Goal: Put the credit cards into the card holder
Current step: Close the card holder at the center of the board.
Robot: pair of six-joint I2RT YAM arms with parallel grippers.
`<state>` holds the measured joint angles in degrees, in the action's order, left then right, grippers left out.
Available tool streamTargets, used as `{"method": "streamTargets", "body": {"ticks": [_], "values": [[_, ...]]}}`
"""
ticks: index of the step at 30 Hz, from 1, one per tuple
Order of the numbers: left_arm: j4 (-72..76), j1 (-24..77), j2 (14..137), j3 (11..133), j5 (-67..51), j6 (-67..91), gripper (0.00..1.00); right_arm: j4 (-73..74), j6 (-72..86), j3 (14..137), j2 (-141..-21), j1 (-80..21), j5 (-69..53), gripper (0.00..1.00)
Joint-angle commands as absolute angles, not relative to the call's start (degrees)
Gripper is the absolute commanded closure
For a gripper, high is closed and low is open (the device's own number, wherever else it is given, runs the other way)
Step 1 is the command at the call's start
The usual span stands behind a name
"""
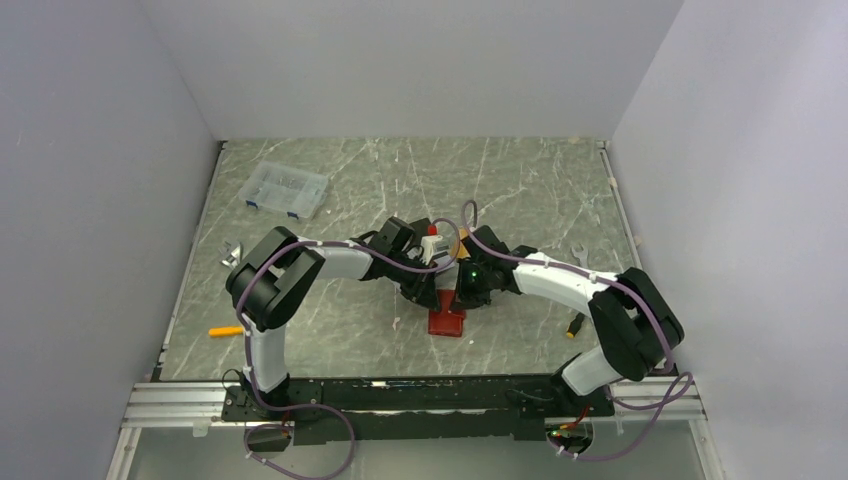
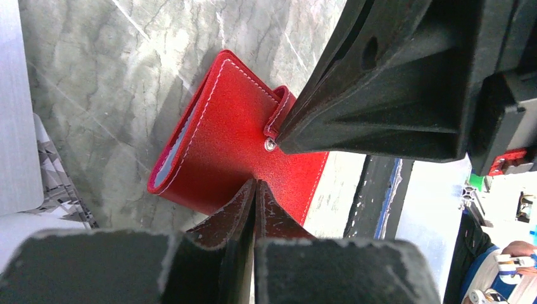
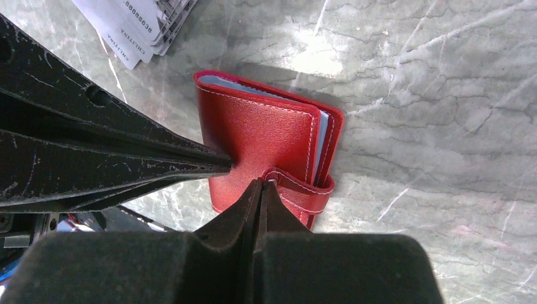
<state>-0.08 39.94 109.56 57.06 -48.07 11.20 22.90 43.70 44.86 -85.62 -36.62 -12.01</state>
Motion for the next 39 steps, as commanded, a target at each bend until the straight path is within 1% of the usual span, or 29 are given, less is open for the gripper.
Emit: {"method": "streamTargets", "body": {"ticks": [1,6,17,31,39], "values": [[0.09,40.33,107.39,56.61,-47.72,9.78,0.92,21.08,43.59,45.47,-87.70,-37.74,-10.42,1.00],[0.09,40.30,107.38,56.68,-47.70,9.70,0.92,21.99,43.32,45.83,-89.32,-39.59,-9.28,1.00],[0.09,39.63,107.00,56.95,-47.90,9.44,0.92,29.52,42.58,48.06,-92.56,-42.95,-0.24,1.00],[-2.15,37.56,105.62,57.74,-49.21,9.33,0.92,25.95,46.10,43.07,-92.33,-43.40,-0.85,1.00],[-10.91,32.43,101.18,61.45,-52.64,4.89,0.81,25.40,48.34,39.70,-90.30,-43.37,-0.19,1.00]]}}
